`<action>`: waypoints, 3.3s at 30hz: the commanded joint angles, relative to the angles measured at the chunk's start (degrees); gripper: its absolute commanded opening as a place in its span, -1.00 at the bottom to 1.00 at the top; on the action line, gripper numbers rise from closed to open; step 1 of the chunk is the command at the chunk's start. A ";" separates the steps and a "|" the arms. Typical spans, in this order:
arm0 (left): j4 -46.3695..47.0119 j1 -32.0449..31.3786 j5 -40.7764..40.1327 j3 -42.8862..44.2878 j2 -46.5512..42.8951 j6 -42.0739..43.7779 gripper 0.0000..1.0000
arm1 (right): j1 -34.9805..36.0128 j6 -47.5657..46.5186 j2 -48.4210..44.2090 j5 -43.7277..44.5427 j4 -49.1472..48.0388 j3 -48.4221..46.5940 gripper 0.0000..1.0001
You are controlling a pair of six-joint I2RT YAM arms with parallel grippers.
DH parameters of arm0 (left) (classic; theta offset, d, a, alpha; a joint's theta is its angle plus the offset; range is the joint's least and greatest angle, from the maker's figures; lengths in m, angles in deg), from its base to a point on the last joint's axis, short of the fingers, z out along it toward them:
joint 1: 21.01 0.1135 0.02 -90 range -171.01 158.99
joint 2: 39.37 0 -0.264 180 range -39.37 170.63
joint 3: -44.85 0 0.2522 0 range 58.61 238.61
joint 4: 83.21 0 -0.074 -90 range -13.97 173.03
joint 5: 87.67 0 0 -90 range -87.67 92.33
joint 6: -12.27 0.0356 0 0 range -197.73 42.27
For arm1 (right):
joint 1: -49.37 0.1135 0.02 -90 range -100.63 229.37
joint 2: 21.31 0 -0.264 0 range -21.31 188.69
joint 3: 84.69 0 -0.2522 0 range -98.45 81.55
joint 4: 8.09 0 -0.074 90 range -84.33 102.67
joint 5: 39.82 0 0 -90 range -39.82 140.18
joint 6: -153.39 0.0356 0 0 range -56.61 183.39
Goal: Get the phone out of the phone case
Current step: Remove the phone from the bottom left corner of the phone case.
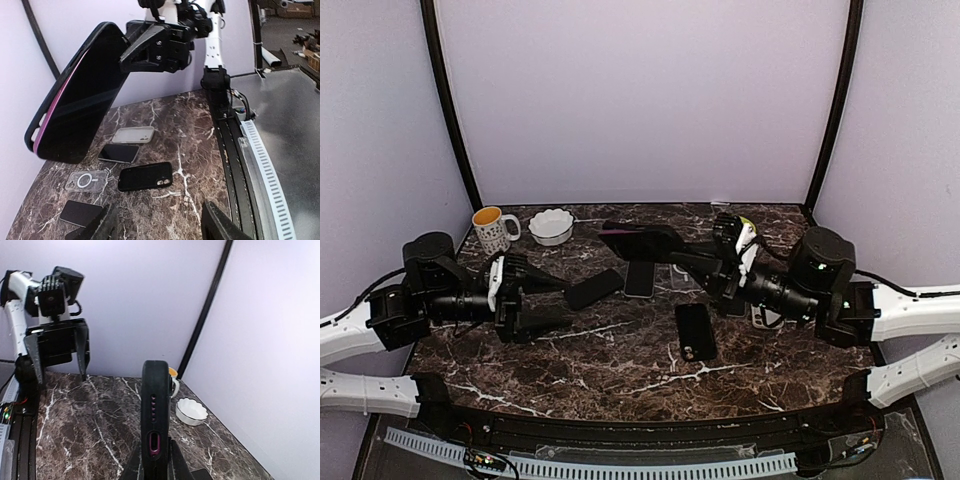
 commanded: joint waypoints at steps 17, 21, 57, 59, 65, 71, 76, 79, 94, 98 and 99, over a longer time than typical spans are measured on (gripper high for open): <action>31.30 0.18 -17.73 1.49 8.74 -45.68 -0.17 | 0.32 37.48 -4.49 19.04 -10.52 -6.51 -1.00; 36.94 0.25 -17.99 1.54 10.30 -52.32 -0.19 | 0.32 45.61 -4.79 21.08 -6.39 -9.60 -1.00; 44.76 0.25 -17.16 10.33 22.66 -79.03 -0.36 | 0.14 70.04 -1.02 21.03 -2.10 -14.50 -1.00; 42.77 0.25 -17.92 10.20 21.87 -76.91 -0.35 | 0.13 70.08 -1.32 20.93 -2.99 -14.30 -1.00; 39.79 0.87 -21.67 7.54 20.08 -74.03 -0.23 | 0.14 68.72 -1.86 19.38 -3.76 -14.60 -1.00; 43.15 2.23 -19.36 8.66 22.68 -75.74 -0.22 | 0.14 67.84 -1.79 13.81 -10.24 -13.23 -1.00; 48.41 2.61 -17.73 9.63 25.84 -77.78 -0.25 | 0.10 67.14 0.00 9.90 -11.62 -14.52 -1.00; 48.41 2.63 -15.50 10.84 26.43 -76.86 -0.26 | 0.10 67.30 0.31 9.90 -12.24 -14.15 -1.00; 55.62 2.63 -11.04 5.53 21.18 -75.90 -0.11 | 0.06 62.01 0.80 5.14 -9.59 -17.74 -1.00; 56.21 2.63 -10.05 6.24 22.37 -76.49 -0.11 | 0.10 61.81 0.93 3.76 -10.25 -17.76 -1.00; 57.03 2.59 -9.97 6.18 22.52 -76.76 -0.11 | 0.12 61.76 0.93 3.52 -10.17 -17.90 -1.00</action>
